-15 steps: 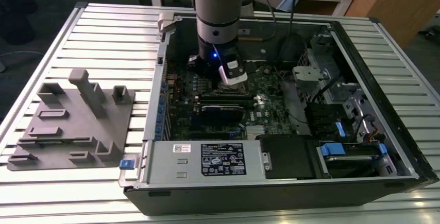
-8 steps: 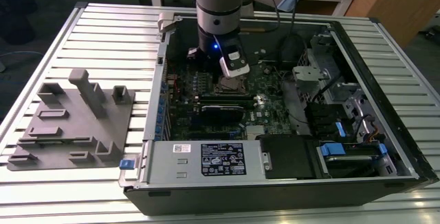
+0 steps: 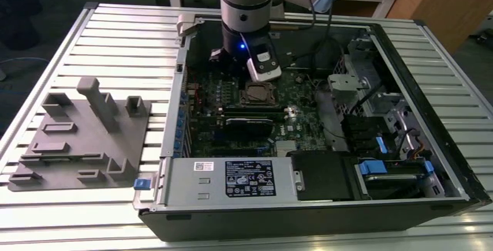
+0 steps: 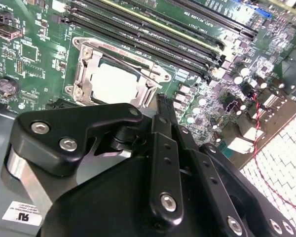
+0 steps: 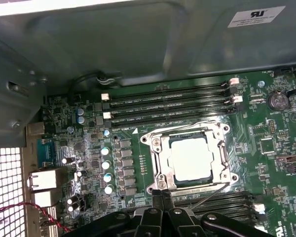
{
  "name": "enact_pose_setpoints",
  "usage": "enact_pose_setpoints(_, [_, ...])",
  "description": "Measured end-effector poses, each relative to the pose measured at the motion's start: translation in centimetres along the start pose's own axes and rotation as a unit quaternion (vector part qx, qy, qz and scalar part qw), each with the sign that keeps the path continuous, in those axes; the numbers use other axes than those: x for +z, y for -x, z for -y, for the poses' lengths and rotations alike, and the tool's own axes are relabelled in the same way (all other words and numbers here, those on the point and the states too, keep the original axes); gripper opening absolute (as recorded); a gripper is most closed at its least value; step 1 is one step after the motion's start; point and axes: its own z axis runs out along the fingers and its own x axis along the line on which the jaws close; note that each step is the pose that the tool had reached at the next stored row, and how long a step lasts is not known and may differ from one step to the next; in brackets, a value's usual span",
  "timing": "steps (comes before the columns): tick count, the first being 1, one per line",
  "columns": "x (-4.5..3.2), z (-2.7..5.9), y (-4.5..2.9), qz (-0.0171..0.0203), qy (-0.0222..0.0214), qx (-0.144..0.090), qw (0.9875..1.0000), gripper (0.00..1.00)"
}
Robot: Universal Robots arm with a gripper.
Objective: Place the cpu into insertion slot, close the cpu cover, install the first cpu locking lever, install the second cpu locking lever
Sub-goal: 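Install the second cpu locking lever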
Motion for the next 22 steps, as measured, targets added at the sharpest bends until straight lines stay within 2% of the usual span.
enact_pose_setpoints(10, [-0.25,-0.08,0.23,0.0,0.0,0.0,1.0,0.11])
enact_pose_setpoints(22, [-0.16,-0.37,1.85,0.0004,0.0,0.003,1.0,0.11])
